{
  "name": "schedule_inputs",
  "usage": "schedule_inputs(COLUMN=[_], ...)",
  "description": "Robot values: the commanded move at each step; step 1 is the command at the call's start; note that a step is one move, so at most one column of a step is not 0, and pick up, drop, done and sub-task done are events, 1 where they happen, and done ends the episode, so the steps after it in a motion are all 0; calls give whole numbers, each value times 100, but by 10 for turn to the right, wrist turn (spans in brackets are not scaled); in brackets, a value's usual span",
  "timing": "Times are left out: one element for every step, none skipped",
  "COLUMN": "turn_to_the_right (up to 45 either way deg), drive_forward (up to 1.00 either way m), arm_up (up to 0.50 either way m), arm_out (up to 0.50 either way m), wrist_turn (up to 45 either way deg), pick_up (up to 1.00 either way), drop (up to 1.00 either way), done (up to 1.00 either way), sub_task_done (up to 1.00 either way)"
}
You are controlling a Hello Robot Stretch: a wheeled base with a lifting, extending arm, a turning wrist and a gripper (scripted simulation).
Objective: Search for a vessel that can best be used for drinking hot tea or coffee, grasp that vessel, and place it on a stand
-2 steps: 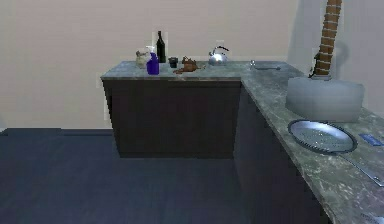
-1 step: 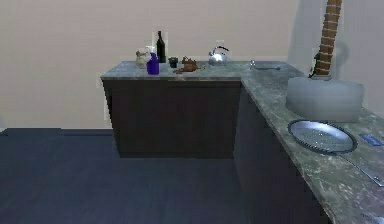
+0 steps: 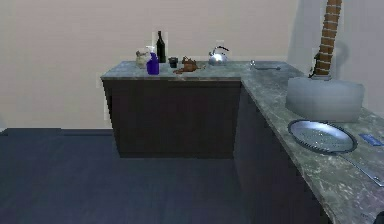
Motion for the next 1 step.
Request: schedule_inputs(turn_to_the_right=[0], drive_forward=[0], arm_up=[0], arm_out=[0], wrist_turn=[-300], pick_up=[0], drop=[0], done=[0], sub_task_done=[0])
